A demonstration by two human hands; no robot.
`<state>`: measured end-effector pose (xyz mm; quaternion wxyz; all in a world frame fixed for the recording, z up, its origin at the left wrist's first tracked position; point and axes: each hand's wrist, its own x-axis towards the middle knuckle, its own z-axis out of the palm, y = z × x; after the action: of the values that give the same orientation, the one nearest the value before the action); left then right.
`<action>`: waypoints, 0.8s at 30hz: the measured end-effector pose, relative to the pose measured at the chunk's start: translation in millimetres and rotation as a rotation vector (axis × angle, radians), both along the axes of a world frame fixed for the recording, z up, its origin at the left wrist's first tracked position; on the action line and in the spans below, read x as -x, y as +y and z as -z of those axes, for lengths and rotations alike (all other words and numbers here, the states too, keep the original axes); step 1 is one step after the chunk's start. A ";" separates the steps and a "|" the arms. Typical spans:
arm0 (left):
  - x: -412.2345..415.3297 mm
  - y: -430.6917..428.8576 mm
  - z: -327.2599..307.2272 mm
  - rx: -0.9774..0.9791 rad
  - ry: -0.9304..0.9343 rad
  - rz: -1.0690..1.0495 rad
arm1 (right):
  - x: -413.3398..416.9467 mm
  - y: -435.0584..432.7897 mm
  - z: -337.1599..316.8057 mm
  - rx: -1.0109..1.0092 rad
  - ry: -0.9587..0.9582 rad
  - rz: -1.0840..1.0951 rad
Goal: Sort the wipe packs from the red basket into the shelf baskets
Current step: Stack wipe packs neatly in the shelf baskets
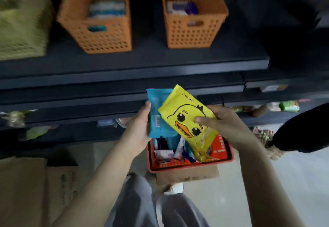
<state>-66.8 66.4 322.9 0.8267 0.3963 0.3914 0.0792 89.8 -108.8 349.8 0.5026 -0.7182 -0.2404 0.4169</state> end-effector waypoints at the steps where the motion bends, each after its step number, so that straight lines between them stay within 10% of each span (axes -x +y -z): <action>1: 9.3 5.3 -16.4 -0.018 -0.043 0.034 | 1.9 9.1 -16.4 0.009 -0.021 -0.056; 10: 83.0 74.5 -105.8 -0.267 -0.202 -0.231 | 56.7 129.0 -108.4 -0.117 -0.417 -0.056; 18: 152.9 188.9 -135.0 -0.303 -0.270 -0.311 | 147.1 234.6 -98.8 -0.346 0.366 0.097; 24: 194.8 262.2 -145.2 -0.379 -0.262 -0.394 | 187.3 303.1 -108.9 -0.423 0.392 0.104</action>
<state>-261.6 328.7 468.1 0.7501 0.4465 0.3291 0.3601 -97.6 194.3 458.7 0.6988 -0.5147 -0.1832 0.4619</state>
